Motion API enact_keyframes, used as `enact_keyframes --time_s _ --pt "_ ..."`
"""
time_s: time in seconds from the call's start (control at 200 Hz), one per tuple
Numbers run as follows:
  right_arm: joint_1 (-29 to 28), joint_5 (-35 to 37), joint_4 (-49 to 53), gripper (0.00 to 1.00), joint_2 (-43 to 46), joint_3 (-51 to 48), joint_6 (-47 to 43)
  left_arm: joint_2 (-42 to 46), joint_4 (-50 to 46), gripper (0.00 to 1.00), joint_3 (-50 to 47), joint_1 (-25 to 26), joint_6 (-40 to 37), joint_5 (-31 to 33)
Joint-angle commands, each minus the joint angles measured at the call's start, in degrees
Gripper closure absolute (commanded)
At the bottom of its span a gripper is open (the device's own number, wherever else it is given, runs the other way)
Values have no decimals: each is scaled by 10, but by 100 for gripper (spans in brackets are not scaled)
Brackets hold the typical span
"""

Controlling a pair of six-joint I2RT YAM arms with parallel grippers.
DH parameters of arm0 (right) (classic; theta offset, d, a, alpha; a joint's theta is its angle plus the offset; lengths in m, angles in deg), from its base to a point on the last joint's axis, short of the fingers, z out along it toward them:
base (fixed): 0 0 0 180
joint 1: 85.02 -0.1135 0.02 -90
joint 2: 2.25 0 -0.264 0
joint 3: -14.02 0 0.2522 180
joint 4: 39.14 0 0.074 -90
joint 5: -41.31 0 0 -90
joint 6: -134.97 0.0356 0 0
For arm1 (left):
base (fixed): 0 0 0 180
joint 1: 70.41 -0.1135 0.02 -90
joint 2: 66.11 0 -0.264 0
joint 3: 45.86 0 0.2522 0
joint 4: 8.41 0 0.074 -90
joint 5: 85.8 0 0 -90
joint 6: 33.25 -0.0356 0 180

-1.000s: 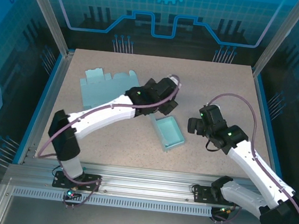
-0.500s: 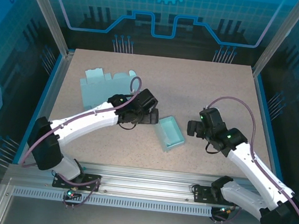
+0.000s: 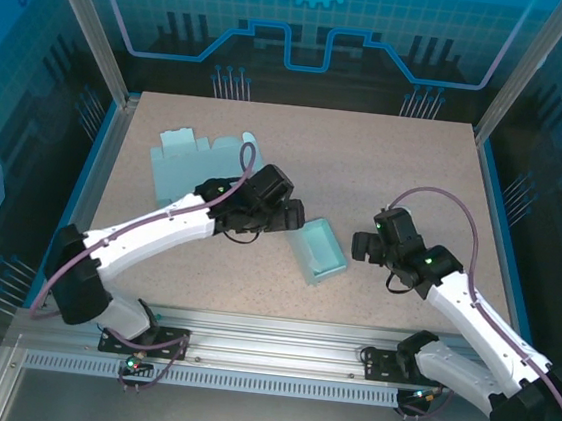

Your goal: Fold the paper box

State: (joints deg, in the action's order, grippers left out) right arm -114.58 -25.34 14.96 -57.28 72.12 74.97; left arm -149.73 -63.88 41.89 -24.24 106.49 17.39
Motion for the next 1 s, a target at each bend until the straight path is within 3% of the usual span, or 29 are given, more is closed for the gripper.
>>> enact_keyframes --time_s 0.0,0.21,0.275,0.485,0.595,0.65,0.72,0.8,0.996 --pt "5 -4 -12 0 -3 1 -1 9 24 1 -2 17 11 16" --pt "4 -6 -2 0 8 4 -5 -66 -18 1 44 30 -1 16" --pt "4 -6 -1 0 16 4 -5 -81 -23 7 46 30 -1 7" --pt "4 -4 4 0 29 8 -9 -104 -52 57 60 34 -31 18" --pt "4 -6 7 0 27 11 -12 -106 -63 76 77 33 -88 50" --pt "5 -8 7 0 26 11 -13 -113 -69 90 91 32 -134 65" --pt "5 -11 6 0 25 11 -14 -127 -79 100 119 32 -204 92" --pt "5 -9 10 0 19 16 -17 -147 -79 100 152 31 -311 132" --pt "6 -8 20 0 6 33 -28 -202 -23 100 198 28 -664 199"
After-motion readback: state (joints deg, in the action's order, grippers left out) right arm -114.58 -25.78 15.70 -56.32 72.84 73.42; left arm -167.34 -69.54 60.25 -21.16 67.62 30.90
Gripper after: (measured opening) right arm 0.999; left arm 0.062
